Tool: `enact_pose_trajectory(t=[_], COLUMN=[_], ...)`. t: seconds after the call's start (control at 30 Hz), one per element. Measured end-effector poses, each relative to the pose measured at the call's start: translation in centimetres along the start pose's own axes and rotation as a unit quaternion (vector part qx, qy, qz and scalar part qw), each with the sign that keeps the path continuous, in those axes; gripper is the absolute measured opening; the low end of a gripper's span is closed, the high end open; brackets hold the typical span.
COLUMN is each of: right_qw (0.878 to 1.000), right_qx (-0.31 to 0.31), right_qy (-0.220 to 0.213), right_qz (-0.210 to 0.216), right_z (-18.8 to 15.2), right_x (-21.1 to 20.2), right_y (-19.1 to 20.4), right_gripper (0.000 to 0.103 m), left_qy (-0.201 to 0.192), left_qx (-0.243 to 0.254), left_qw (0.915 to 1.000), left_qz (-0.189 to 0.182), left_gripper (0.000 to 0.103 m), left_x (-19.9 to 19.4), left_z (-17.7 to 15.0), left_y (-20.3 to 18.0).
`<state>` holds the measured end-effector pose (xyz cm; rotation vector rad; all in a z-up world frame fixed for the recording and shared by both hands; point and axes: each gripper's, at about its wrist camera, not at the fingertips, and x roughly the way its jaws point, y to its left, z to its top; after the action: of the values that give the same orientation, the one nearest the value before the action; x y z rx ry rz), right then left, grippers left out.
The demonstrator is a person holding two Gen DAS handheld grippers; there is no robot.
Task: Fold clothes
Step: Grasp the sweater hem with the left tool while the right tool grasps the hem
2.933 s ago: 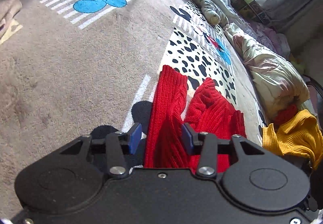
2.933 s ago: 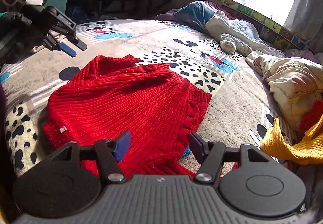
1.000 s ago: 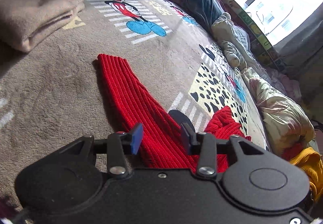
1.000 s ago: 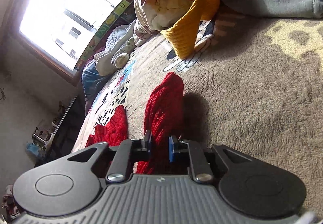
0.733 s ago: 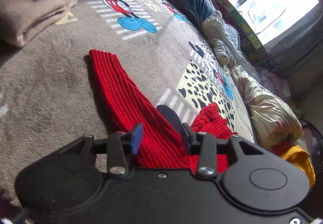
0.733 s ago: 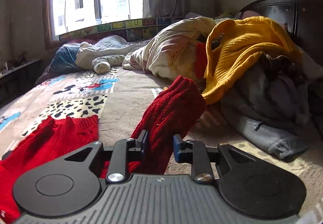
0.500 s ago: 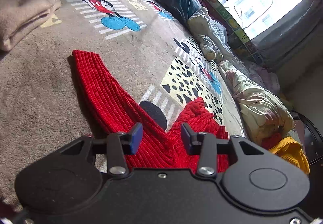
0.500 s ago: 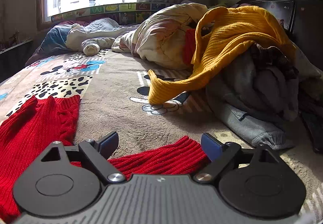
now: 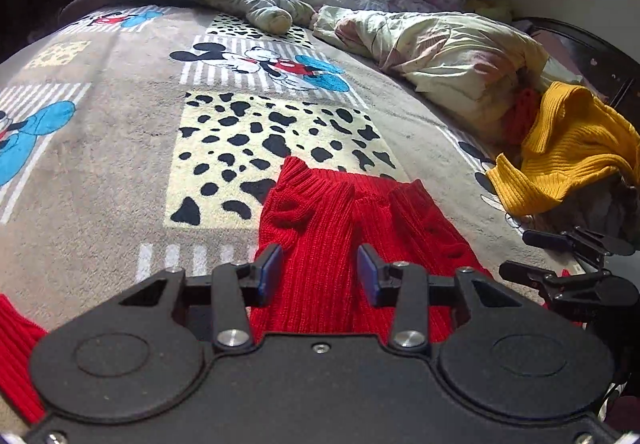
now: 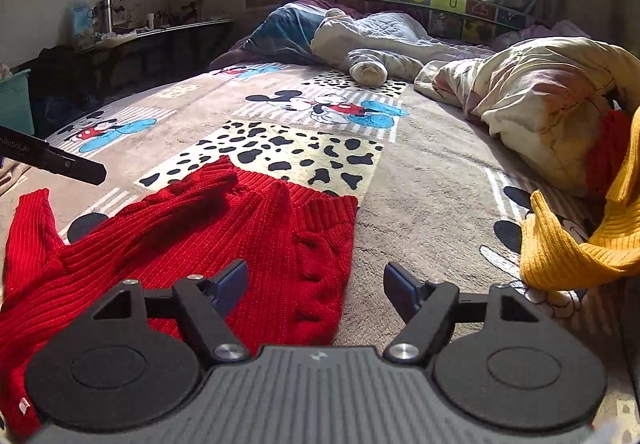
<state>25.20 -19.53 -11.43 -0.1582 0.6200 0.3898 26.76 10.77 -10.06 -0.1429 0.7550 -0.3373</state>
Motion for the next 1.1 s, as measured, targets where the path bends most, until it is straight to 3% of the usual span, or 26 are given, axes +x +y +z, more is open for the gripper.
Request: enact_pose_trajectory(t=[0.2,0.23,0.33,0.4,0.47,0.57,0.7,0.8,0.87,0.9,1.0,1.1], right_qw=[0.998,0.998,0.996,0.996,0.997,0.998,0.995,0.988,0.986,0.984,0.988,0.991], right_qx=[-0.009,-0.008,-0.003,-0.001,-0.004,0.002,0.100,0.155,0.164,0.166,0.146,0.124], right_qy=[0.049,0.056,0.072,0.068,0.061,0.039,-0.015,-0.021,0.042,0.060,0.041,0.019], right_qz=[0.029,0.035,0.050,0.056,0.056,0.045,0.029,0.008,-0.003,-0.004,-0.026,-0.042], right_z=[1.8,1.8,1.3,0.8,0.6,0.7,1.9,2.4,2.0,1.8,1.7,1.6], right_x=[6.0,6.6,8.1,8.3,8.2,7.0,5.5,6.5,9.6,10.5,9.7,7.9], right_y=[-0.9,-1.1,-1.4,-1.3,-1.1,-1.6,-5.8,-8.4,-9.0,-9.2,-8.5,-7.5], right_gripper=[0.064,0.060,0.034,0.027,0.016,0.014,0.013,0.013,0.015,0.015,0.023,0.026], left_qy=[0.035,0.043,0.060,0.075,0.076,0.037,-0.021,-0.024,0.022,0.026,0.021,0.009], left_qx=[0.065,0.077,0.096,0.107,0.110,0.060,-0.031,-0.109,-0.110,-0.116,-0.150,-0.138], left_qw=[0.9972,0.9961,0.9934,0.9913,0.9908,0.9964,0.9972,0.9928,0.9936,0.9929,0.9885,0.9903], left_qz=[-0.006,-0.009,-0.019,-0.017,-0.023,-0.046,-0.065,-0.043,-0.013,-0.004,-0.004,0.014], left_gripper=[0.037,0.037,0.037,0.035,0.016,0.007,0.006,0.006,0.010,0.018,0.021,0.026], left_x=[5.5,6.4,8.5,10.0,10.5,8.7,6.4,7.6,10.3,10.7,10.4,8.9], left_z=[2.0,2.1,2.0,1.8,1.6,2.2,3.3,3.9,3.4,3.0,2.7,2.6], left_y=[0.8,0.9,1.1,1.0,1.1,2.7,6.1,9.2,10.0,10.2,10.8,10.5])
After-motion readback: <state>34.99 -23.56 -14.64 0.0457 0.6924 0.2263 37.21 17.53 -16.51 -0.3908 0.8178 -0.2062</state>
